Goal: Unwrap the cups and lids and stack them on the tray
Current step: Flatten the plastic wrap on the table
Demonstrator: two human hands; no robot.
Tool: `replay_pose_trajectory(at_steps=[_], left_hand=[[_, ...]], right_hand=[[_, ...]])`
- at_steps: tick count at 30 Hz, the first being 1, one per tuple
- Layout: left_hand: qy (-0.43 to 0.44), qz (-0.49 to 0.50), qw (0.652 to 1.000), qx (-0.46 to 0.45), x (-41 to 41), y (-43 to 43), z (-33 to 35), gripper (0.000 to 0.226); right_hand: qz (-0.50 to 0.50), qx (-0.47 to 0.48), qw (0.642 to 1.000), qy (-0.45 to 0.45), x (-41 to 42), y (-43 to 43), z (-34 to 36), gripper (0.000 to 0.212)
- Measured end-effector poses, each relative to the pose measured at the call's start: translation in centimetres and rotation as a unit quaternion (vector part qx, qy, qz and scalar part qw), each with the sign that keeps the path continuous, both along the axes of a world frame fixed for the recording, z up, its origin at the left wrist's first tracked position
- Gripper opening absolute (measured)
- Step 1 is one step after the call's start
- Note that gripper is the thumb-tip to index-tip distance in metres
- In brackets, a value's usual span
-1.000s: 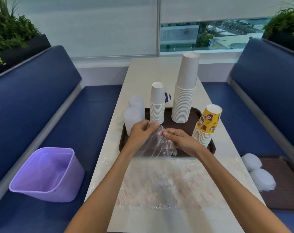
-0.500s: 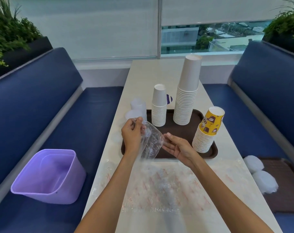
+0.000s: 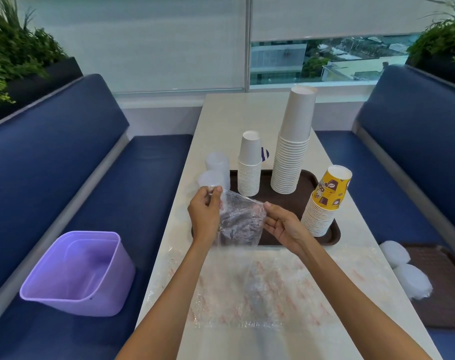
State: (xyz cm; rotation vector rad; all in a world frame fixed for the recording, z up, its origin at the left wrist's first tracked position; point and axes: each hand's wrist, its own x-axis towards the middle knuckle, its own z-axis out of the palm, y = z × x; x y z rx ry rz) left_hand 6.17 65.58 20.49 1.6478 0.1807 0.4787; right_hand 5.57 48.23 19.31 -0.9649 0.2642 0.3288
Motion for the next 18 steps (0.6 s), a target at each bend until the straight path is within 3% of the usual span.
replay_pose_trajectory(at_steps=[5, 8, 12, 18], left_hand=[[-0.007, 0.008, 0.999, 0.047, -0.5, 0.8, -1.1, 0.018], [-0.003, 0.045, 0.998, 0.048, -0.3, 0.7, -1.9, 0.015], [0.002, 0.075, 0.997, 0.014, -0.6, 0.0, -2.2, 0.016], [0.007, 0.105, 0.994, 0.015, -1.5, 0.6, -2.9, 0.021]], right_hand=[[-0.012, -0.094, 0.995, -0.043, 0.2, -0.5, 0.9, 0.005], [-0.028, -0.025, 0.998, -0.049, 0.2, -0.1, 0.7, 0.026], [0.018, -0.025, 1.000, -0.007, -0.7, 1.1, 0.0, 0.022], [-0.057, -0.108, 0.991, -0.056, -1.1, 1.1, 0.3, 0.012]])
